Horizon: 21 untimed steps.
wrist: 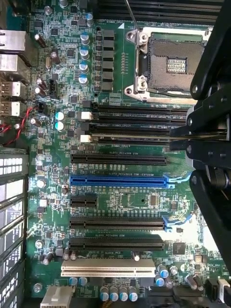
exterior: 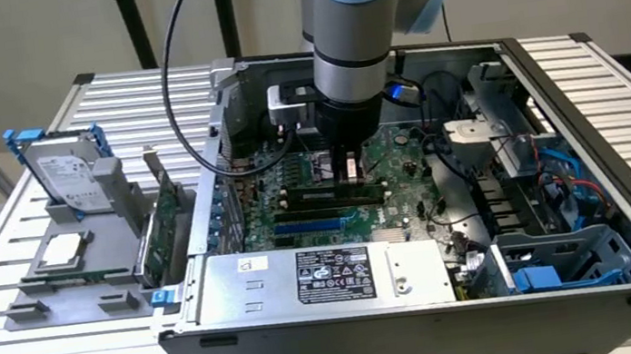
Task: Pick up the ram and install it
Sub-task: 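Press down the ram until it locks into place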
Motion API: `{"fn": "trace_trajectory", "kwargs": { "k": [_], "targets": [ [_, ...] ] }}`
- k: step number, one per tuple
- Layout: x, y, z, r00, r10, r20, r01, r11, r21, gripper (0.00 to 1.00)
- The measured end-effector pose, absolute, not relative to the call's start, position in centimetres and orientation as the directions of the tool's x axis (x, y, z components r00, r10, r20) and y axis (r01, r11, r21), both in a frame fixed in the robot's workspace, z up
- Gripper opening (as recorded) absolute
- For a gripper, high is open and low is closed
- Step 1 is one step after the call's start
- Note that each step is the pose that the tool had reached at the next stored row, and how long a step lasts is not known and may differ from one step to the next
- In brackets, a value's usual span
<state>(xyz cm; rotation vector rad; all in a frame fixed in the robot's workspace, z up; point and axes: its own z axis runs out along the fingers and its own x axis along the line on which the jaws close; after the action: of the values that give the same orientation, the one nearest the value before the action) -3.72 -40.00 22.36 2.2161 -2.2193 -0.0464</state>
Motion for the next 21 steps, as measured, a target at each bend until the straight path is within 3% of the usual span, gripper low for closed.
{"fn": "trace_trajectory", "kwargs": {
  "k": [21],
  "targets": [
    [-4.32,-40.0,22.35,0.006,-1.0,-0.01,-1.0,-0.006,-0.009,0.0]
  ]
}}
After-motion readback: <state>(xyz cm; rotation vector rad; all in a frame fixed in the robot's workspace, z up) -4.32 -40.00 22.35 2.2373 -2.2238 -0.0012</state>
